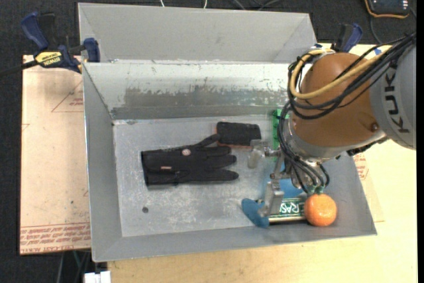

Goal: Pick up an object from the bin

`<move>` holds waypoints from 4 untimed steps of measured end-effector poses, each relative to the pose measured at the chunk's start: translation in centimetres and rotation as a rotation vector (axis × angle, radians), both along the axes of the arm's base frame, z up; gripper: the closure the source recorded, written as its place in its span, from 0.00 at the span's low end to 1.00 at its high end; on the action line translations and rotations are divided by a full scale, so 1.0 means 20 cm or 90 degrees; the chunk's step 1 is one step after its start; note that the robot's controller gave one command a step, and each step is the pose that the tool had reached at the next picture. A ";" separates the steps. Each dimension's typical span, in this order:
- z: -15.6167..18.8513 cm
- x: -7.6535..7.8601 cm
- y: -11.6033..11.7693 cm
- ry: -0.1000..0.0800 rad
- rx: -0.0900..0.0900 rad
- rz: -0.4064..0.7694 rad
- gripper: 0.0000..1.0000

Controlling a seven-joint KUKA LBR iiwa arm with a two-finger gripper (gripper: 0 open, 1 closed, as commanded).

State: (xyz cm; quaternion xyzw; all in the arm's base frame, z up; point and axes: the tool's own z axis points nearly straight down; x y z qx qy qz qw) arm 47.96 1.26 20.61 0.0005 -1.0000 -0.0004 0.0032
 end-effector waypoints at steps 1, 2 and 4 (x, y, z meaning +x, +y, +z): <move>0.01 0.01 0.00 -0.004 0.000 -0.001 0.00; -0.45 0.30 0.30 -0.007 0.001 0.127 0.00; -0.49 0.54 0.39 0.000 -0.001 0.009 0.00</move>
Offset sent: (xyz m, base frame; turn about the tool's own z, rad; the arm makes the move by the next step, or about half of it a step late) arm 0.0857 0.0873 -0.1361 -0.2987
